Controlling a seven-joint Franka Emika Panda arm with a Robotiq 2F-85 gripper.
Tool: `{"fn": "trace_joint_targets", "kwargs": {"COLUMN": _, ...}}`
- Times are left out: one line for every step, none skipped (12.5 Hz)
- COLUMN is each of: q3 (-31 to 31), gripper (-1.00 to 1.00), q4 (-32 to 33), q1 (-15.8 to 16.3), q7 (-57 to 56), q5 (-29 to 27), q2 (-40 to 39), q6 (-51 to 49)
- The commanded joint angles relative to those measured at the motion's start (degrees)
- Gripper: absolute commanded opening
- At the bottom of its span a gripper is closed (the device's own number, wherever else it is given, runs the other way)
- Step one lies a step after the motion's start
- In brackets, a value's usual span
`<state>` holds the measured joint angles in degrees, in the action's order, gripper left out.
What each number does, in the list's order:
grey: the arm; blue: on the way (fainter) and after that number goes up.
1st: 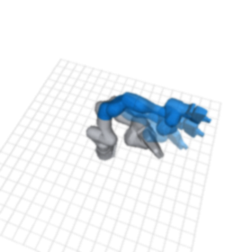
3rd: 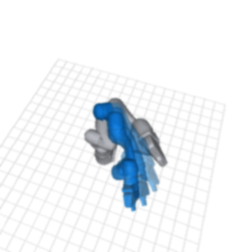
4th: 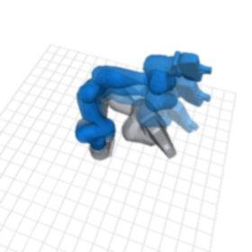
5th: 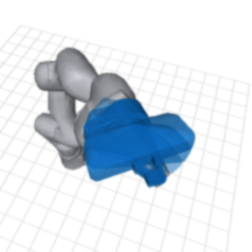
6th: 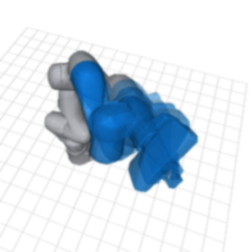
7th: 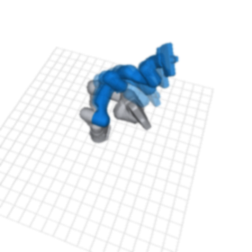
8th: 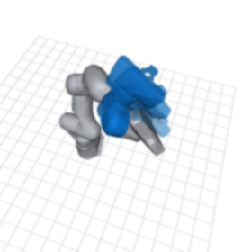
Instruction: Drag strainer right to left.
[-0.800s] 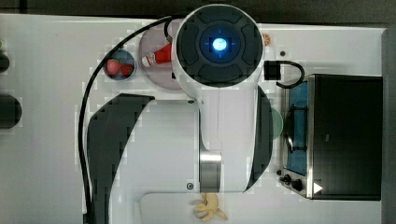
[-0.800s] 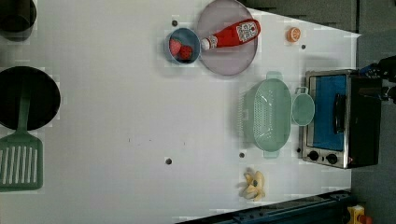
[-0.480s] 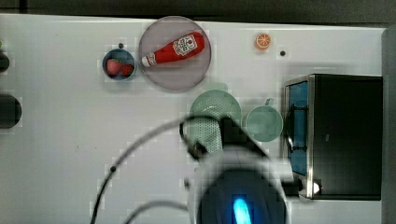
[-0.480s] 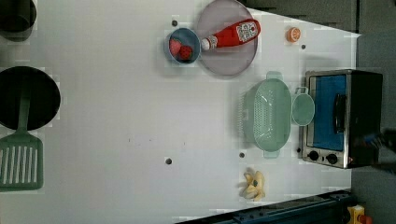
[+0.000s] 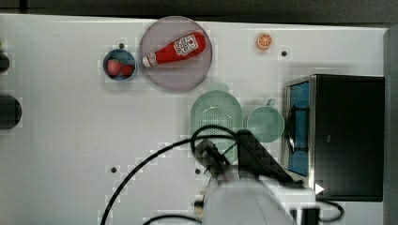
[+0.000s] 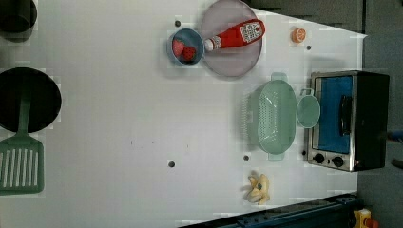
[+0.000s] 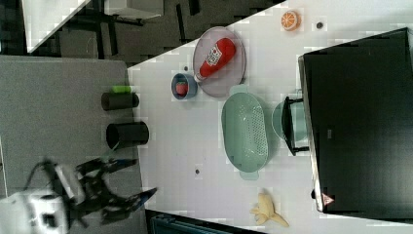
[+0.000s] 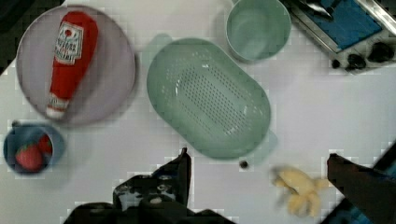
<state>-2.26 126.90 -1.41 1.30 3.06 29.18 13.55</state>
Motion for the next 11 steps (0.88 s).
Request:
{"fn": "trace_joint_targets", "kwargs": {"q3": -0.25, "gripper": 1.00, "q4": 6.49, "q1": 0.02, "q7": 10.60, "q5": -0.08, "q2": -11.26, "q6": 7.05}}
{"fn": "trace_joint_targets", "kwargs": {"q3": -0.24, "gripper": 1.00, "q4": 8.32, "q1": 0.03, "q7": 15.25, "q5": -0.09, "q2": -14.18, "q6": 11.64}}
{"fn": "trace_joint_targets", "kwargs": {"q3": -0.23, "gripper": 1.00, "q4": 9.86, "q1": 0.04, "q7": 20.12, "q5": -0.09, "q2": -17.33, "q6": 16.66}}
{"fn": "trace_joint_targets", "kwargs": {"q3": -0.16, "gripper": 1.00, "q4": 10.88, "q1": 0.09, "q7": 24.48, "q5": -0.09, "q2": -20.62, "q6": 21.78}}
{"fn": "trace_joint_targets", "kwargs": {"q3": -0.02, "gripper": 1.00, "q4": 11.55, "q1": 0.11, "q7": 28.36, "q5": -0.09, "q2": -24.00, "q6": 26.33}}
{"fn": "trace_joint_targets", "kwargs": {"q3": 0.22, "gripper": 1.00, "q4": 11.72, "q1": 0.11, "q7": 31.40, "q5": -0.09, "q2": -27.43, "q6": 30.43}}
{"fn": "trace_joint_targets", "kwargs": {"q3": 0.51, "gripper": 1.00, "q4": 11.68, "q1": 0.15, "q7": 33.32, "q5": -0.09, "q2": -30.64, "q6": 34.07}}
{"fn": "trace_joint_targets", "kwargs": {"q3": 0.84, "gripper": 1.00, "q4": 11.72, "q1": 0.20, "q7": 34.47, "q5": -0.10, "q2": -33.56, "q6": 37.28}}
{"fn": "trace_joint_targets", "kwargs": {"q3": 1.19, "gripper": 1.00, "q4": 11.69, "q1": 0.21, "q7": 35.57, "q5": -0.10, "q2": -36.23, "q6": 40.14}}
{"fn": "trace_joint_targets", "kwargs": {"q3": 1.45, "gripper": 1.00, "q4": 11.73, "q1": 0.27, "q7": 36.84, "q5": -0.19, "q2": -38.61, "q6": 42.45}}
{"fn": "trace_joint_targets", "kwargs": {"q3": 1.67, "gripper": 1.00, "q4": 11.71, "q1": 0.30, "q7": 38.63, "q5": -0.27, "q2": -40.69, "q6": 44.20}}
